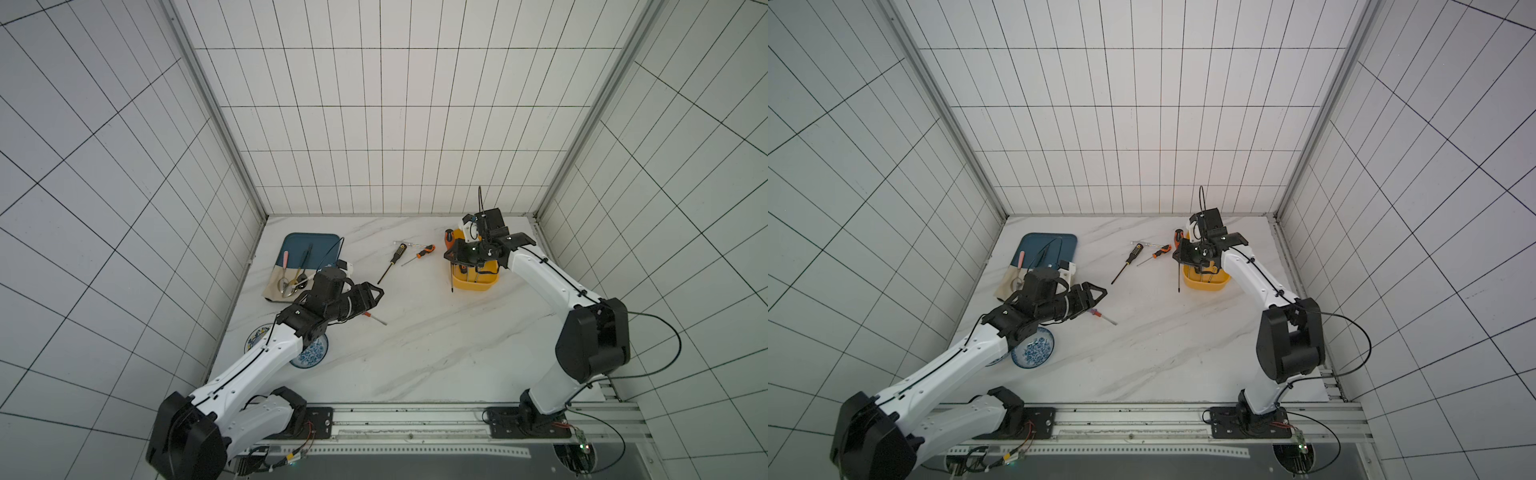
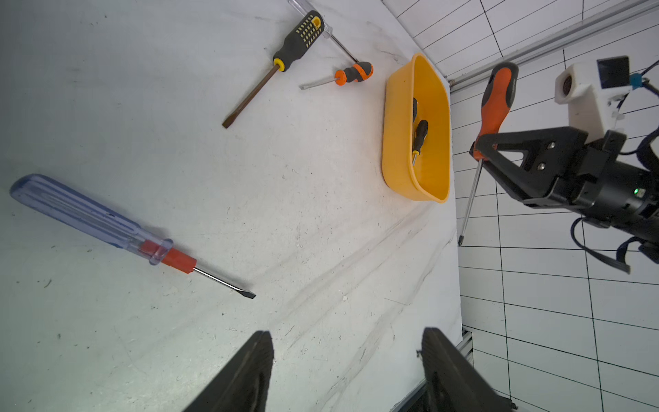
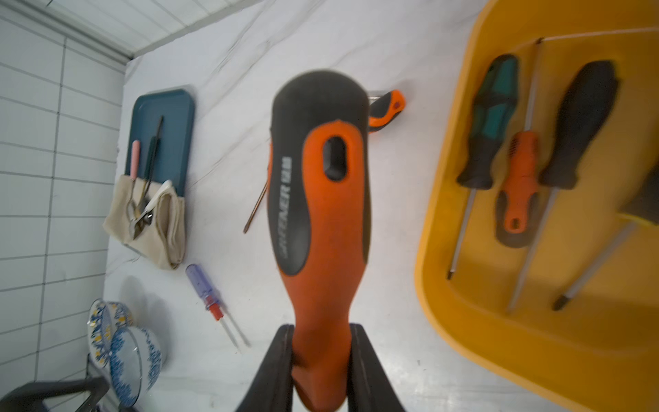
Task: Put the screwdriver on the desktop into the storage box
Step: Place the screwdriver in the storage box.
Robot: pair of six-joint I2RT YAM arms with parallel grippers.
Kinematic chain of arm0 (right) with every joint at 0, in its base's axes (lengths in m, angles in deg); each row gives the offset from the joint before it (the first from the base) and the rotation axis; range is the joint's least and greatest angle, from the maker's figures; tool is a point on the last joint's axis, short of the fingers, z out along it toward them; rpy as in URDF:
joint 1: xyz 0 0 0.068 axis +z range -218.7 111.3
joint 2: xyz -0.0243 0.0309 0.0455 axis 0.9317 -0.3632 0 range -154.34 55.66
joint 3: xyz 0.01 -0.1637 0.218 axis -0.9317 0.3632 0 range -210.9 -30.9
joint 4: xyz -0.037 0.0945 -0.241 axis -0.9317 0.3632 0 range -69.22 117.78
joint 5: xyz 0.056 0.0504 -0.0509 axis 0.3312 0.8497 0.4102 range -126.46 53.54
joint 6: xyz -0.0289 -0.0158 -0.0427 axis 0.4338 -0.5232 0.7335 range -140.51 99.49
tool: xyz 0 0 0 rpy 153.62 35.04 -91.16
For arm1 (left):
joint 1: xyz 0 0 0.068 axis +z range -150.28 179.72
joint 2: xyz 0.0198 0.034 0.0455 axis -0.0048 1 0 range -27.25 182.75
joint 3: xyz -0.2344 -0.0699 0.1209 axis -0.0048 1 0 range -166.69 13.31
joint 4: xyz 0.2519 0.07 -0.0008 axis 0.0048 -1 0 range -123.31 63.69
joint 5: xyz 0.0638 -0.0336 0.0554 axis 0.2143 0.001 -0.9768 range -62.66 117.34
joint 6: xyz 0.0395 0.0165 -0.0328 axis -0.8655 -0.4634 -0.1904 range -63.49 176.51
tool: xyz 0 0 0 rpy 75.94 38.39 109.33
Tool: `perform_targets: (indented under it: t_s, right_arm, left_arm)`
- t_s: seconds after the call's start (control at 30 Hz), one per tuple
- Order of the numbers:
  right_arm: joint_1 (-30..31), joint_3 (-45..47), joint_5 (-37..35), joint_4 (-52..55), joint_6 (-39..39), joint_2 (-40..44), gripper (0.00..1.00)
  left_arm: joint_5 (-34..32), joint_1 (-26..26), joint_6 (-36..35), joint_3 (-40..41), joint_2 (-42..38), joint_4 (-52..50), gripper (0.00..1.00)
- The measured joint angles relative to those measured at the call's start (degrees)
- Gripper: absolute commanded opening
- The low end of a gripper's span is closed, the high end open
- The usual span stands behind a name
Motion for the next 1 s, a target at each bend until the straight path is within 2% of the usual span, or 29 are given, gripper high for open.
perform_targets:
  t_s: [0.4, 0.73, 1.0]
  right_arm:
    - [-7.32, -13.62, -12.96, 6.43, 3.76, -13.16, 0.12]
    - [-9.92, -20.22, -17.51, 7.32, 5.64, -23.17, 0.13]
    - [-10.25, -23.10, -18.69, 9.42, 6.80, -27.56, 0.14]
  left_arm:
    - [0.94, -0.74, 0.63, 2.62, 0.13, 0.35, 0.70]
    - [0.90, -0.79, 1.11, 3.87, -0.79, -0.11, 0.70]
    - [0.83, -0.81, 1.11, 3.87, -2.12, -0.39, 0.70]
